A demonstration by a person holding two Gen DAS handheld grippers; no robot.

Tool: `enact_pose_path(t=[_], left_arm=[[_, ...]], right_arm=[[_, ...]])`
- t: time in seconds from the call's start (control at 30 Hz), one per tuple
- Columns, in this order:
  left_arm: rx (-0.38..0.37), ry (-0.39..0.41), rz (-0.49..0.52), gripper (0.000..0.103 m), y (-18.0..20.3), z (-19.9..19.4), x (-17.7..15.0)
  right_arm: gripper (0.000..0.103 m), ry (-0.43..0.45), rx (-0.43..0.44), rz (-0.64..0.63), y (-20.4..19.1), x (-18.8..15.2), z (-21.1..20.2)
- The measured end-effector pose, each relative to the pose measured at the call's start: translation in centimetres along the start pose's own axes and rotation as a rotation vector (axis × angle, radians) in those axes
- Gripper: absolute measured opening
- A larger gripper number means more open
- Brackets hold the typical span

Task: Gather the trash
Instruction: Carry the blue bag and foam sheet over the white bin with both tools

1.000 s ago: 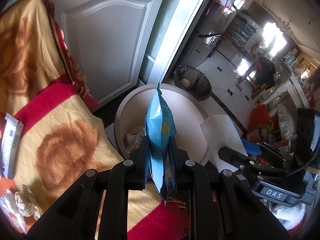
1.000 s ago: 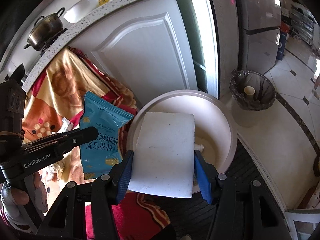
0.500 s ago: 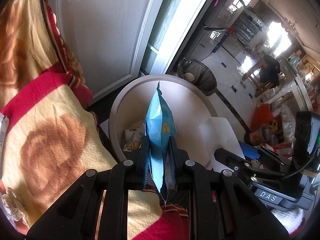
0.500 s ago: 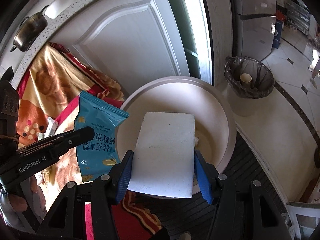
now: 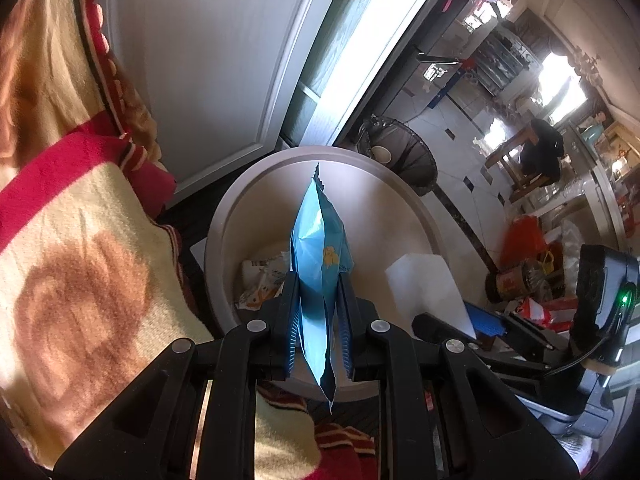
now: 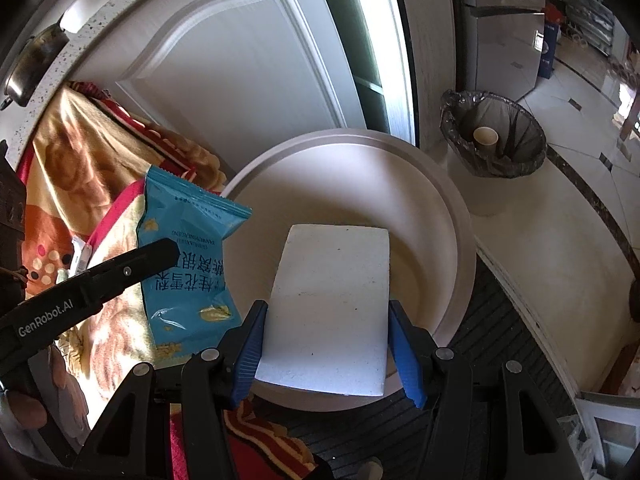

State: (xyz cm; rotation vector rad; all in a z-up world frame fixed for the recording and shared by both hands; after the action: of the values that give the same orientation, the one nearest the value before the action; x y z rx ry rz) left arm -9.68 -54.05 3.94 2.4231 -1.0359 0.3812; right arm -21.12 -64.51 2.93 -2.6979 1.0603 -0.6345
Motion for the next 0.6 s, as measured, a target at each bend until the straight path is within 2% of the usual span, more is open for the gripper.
enact_pose_path(t=[0.37,0.6], left_arm=[[0.016,-0.017,-0.006,0.015,0.0,0.9,-0.4],[0.02,-0.016,-0.003,0.017,0.2,0.7,-0.9]], right_arm=[[0.057,-0.026,-0.016,0.015,0.4,-0.1,1.7],[0.06,-0.036,-0.044,0.024,0.7,-0.2,2.1]])
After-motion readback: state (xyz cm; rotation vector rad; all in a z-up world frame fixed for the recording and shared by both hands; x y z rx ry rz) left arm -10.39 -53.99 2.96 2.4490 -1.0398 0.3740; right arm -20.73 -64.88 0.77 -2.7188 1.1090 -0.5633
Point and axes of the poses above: each gripper's, at about its wrist camera, not at the fingertips, and z roughly the way its jaws point, y to its right, x to its top, the point moved 2 cm from there along z, roughly the way its jaws point, and after that the axes turned 4 degrees about z, right-handed, at the moved point
